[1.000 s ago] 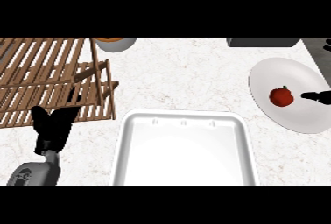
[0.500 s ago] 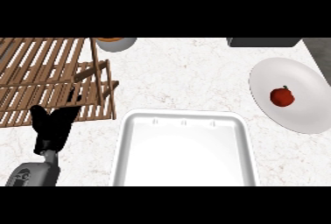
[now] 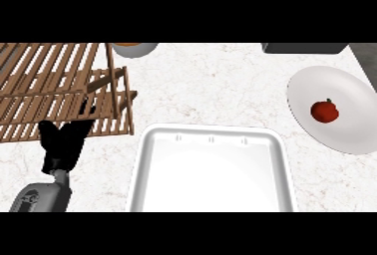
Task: Pick the bell pepper from the tray and place it in the plate
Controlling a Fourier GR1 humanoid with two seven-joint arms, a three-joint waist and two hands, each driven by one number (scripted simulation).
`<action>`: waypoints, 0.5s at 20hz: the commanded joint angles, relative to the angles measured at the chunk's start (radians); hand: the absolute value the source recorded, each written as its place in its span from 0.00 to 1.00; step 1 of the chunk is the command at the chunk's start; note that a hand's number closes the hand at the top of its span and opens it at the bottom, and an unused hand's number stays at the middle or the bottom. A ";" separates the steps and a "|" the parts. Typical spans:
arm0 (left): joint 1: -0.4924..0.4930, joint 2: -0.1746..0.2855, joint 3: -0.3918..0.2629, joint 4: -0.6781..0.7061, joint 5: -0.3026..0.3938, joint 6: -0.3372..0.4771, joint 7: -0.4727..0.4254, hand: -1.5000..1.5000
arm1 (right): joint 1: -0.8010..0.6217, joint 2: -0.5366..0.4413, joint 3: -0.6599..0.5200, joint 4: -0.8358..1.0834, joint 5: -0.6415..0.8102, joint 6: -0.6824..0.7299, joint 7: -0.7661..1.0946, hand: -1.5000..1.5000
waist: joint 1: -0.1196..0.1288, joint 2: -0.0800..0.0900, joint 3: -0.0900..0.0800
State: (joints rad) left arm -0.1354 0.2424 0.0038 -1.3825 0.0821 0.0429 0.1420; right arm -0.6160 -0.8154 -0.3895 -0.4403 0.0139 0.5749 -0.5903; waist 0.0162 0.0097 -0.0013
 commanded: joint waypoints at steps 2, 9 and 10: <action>-0.036 -0.010 -0.004 -0.035 -0.024 0.023 -0.004 0.50 | 0.023 -0.065 -0.005 0.076 0.017 0.091 -0.150 0.00 | 0.007 0.000 0.005; -0.023 0.017 0.020 -0.035 0.008 -0.025 0.018 0.50 | 0.036 -0.110 0.013 0.133 0.038 0.098 -0.190 0.00 | 0.019 0.004 0.007; -0.054 -0.012 -0.001 -0.002 -0.013 -0.010 -0.006 0.50 | 0.011 -0.082 0.024 0.120 0.049 0.049 -0.194 0.00 | 0.015 0.005 0.006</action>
State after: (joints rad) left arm -0.1481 0.2339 0.0049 -1.3792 0.0763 0.0357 0.1487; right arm -0.6029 -0.8858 -0.3766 -0.3520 0.0422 0.5401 -0.6572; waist 0.0287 0.0153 0.0010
